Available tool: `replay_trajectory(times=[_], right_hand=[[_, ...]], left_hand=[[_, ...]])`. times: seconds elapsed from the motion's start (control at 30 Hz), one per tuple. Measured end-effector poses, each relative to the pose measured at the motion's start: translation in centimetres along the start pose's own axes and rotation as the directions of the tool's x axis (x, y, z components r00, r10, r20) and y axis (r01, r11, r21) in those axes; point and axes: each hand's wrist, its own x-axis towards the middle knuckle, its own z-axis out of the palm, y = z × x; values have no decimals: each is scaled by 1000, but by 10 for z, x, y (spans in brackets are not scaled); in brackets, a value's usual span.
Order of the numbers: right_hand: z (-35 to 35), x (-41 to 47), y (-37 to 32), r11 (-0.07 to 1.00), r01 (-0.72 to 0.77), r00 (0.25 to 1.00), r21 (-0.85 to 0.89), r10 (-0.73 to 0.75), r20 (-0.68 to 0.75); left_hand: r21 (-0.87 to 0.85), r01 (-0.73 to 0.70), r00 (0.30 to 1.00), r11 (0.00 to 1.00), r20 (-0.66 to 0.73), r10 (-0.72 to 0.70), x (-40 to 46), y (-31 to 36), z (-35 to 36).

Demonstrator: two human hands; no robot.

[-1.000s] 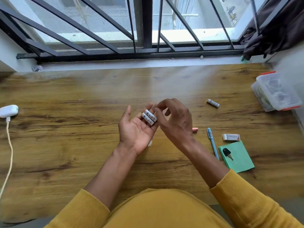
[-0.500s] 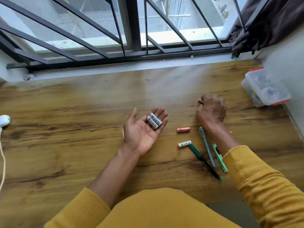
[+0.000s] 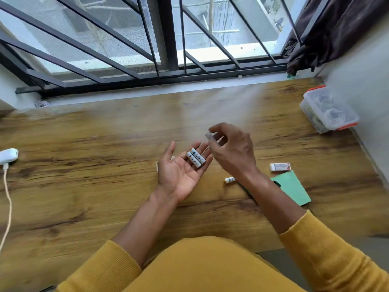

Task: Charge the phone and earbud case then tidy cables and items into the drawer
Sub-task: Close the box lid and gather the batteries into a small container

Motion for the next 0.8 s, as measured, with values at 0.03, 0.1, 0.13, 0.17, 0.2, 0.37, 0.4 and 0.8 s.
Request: replay_trajectory(times=[0.03, 0.1, 0.13, 0.17, 0.2, 0.37, 0.4, 0.8], right_hand=[[2, -8, -9, 1000, 27, 999, 5, -27, 28], [8, -21, -18, 996, 87, 994, -13, -86, 64], [11, -26, -19, 994, 107, 991, -25, -104, 78], [13, -30, -19, 993, 113, 990, -30, -110, 94], [13, -32, -18, 993, 112, 988, -29, -109, 109], [0, -38, -8, 996, 81, 990, 47, -86, 114], [-4, -38, -6, 996, 75, 992, 51, -80, 100], [-33, -47, 44, 908, -10, 866, -418, 217, 451]], left_hand=[[0, 2, 1000, 1000, 14, -2, -3, -1, 0], [-1, 17, 999, 1000, 51, -17, -9, -2, -1], [-5, 25, 998, 1000, 61, -24, -12, -2, -1], [-16, 31, 997, 999, 67, -30, -13, -2, -1], [-30, 35, 997, 999, 69, -33, -15, -3, -2], [-78, 47, 996, 996, 81, -40, -18, -10, -6], [-89, 50, 996, 995, 76, -44, -18, -12, -7], [-75, -8, 998, 997, 55, 12, -12, -9, -10]])
